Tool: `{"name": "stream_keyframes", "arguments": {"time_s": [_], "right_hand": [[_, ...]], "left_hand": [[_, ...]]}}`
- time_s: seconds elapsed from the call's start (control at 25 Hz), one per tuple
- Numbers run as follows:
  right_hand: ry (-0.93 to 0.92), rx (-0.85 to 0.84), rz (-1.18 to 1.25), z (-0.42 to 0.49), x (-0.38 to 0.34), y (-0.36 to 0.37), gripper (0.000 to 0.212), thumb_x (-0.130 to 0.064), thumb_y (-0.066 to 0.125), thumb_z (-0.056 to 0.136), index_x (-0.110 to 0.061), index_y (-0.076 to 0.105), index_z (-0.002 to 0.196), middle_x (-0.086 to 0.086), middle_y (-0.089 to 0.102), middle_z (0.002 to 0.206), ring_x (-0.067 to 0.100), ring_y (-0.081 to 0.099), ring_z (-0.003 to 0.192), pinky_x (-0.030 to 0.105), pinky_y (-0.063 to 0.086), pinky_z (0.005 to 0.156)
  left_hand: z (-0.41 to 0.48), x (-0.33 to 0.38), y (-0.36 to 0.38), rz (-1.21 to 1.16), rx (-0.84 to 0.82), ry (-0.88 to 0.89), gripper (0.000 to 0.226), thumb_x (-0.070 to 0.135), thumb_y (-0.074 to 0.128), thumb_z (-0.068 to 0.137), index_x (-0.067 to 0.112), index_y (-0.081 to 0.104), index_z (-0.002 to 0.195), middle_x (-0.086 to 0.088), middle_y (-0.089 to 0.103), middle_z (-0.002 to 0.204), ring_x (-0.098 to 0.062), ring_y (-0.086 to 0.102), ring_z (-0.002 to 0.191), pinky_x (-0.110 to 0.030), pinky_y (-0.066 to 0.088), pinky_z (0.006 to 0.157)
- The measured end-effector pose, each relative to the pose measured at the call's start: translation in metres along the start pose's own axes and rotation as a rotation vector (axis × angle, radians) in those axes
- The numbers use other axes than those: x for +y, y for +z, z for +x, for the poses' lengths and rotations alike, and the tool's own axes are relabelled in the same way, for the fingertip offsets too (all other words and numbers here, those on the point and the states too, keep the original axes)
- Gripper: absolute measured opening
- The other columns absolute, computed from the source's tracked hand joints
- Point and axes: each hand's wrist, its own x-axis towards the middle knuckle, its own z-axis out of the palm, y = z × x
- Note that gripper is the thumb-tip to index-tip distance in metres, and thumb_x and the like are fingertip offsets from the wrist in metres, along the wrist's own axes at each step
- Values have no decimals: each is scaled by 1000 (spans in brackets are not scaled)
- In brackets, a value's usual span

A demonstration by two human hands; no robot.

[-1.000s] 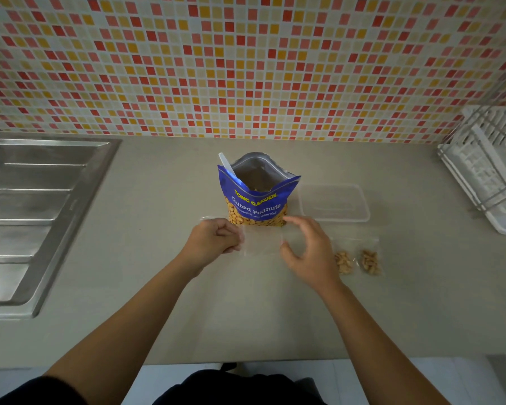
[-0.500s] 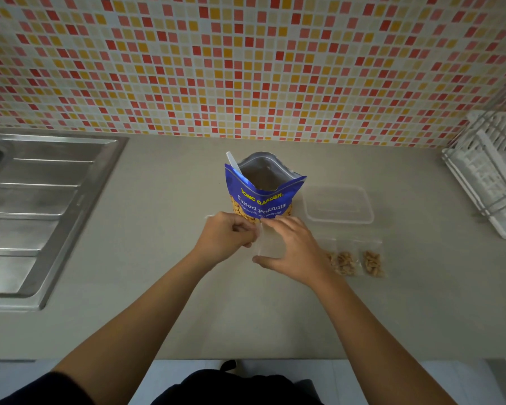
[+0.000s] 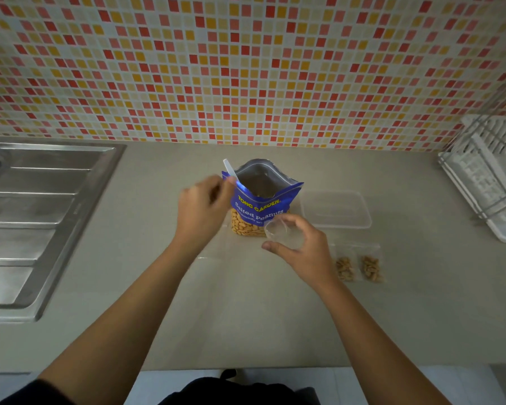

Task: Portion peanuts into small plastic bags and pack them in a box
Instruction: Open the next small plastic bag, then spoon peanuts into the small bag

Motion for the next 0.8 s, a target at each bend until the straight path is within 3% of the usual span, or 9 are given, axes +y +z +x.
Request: {"name": "stream_keyframes", "arguments": {"time_s": [0.08, 0.16, 0.24, 0.4, 0.56, 0.72, 0.8], "right_hand": [[2, 47, 37, 1, -2, -3, 44, -32, 85, 58, -35, 58, 93, -31, 66, 90, -11, 57, 89, 4, 38, 80], [0, 111, 59, 4, -3, -3, 52, -43, 85, 55, -27, 61, 98, -19, 68, 95, -5, 60, 93, 8, 41, 84], [-4, 135, 71, 8, -4, -3, 58, -46, 83, 54, -23, 61, 103, -13, 67, 99, -5, 60, 95, 7, 40, 85], [-3, 184, 124, 21, -6, -11, 53, -30, 85, 60, -21, 60, 105, -15, 64, 102, -5, 58, 97, 4, 39, 85], [5, 166, 147, 37, -7, -17, 57, -34, 84, 62, -18, 60, 110, -7, 66, 108, 4, 60, 103, 15, 46, 88], [56, 48, 134, 50, -7, -21, 54, -38, 80, 65, -21, 58, 111, -12, 66, 107, 5, 62, 100, 20, 51, 81], [63, 33, 137, 52, -6, -21, 52, -38, 81, 64, -21, 59, 109, -10, 67, 104, 4, 63, 98, 22, 52, 82]], "left_hand": [[31, 4, -6, 68, 64, 27, 31, 32, 47, 95, 6, 62, 101, -10, 67, 95, -18, 57, 76, -18, 44, 65], [56, 6, -3, 190, -40, 64, 34, 31, 53, 93, 8, 61, 117, -8, 61, 108, -12, 51, 85, -19, 38, 72], [66, 7, 2, 285, -147, 117, 30, 28, 59, 89, 7, 67, 109, -9, 67, 104, -11, 52, 83, -23, 39, 73], [69, 20, 7, 284, -263, 216, 22, 25, 62, 87, 9, 71, 99, -6, 70, 89, -11, 55, 76, -16, 38, 63], [75, 30, 11, 485, -466, 210, 30, 32, 60, 88, 10, 70, 105, -7, 70, 98, -13, 55, 78, -24, 41, 66], [82, 34, 6, 464, -308, 235, 28, 29, 55, 91, 7, 71, 99, -10, 72, 87, -18, 60, 72, -25, 45, 66], [75, 41, 16, 602, -376, 290, 29, 28, 51, 93, 7, 69, 100, -10, 70, 89, -19, 58, 72, -26, 45, 67]]}}
